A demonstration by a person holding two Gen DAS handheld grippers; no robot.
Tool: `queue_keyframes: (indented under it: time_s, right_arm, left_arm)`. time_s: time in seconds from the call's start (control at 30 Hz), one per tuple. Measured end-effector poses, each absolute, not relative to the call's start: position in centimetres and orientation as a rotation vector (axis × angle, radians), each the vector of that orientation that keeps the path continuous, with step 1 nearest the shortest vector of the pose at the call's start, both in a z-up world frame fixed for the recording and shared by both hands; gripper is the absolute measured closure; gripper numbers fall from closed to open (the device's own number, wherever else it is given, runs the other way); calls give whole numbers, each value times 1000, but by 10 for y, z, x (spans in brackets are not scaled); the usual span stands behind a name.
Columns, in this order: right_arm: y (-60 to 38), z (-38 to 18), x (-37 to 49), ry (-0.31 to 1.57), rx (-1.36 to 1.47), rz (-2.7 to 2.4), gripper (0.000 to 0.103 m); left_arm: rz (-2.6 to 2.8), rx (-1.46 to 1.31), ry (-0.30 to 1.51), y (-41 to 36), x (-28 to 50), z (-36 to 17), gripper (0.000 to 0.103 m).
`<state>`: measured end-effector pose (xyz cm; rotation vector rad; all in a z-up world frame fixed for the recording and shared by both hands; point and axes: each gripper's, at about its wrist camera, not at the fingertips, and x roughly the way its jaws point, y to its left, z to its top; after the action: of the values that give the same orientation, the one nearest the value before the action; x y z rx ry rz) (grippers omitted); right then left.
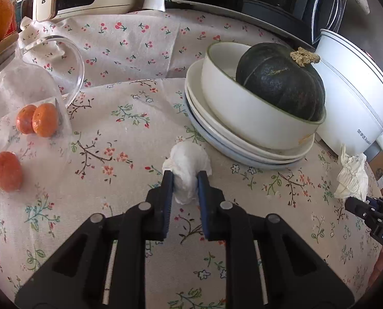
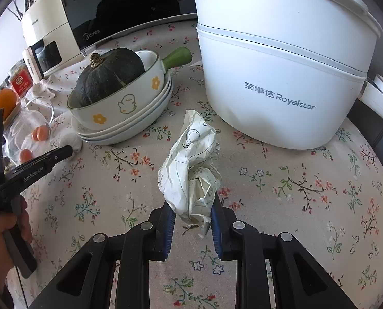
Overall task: Collect trash
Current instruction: 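Grasp the small white tissue with the left gripper while the right grasps the crumpled tissue, then lift both tissues and carry them over the white bin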
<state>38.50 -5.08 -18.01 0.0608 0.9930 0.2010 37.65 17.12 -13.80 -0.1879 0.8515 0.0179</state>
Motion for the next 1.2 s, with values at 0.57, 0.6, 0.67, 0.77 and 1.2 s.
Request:
queue_keyframes:
  time_s: [0.57,0.6,0.67,0.77,1.2]
  right_arm:
    - [-71,-130,283,1015,58,166,77]
    - [-71,-126,275,1015,54,164,77]
    - [-71,-119,261,1015,56,164,77]
    - [-74,-106,236,1009,66,165,77]
    - [-98,-70,147,962,62,122,77]
  left_arm:
    - [-51,-162,884,142,248,-91,86]
    - [-57,-163,885,140,238,-87,86]
    - [-68,-153,888,132,222,-80,85]
    - [-92,-153,879,122,196,-69,85]
    - [-176,-113,845,79,118,-34,85]
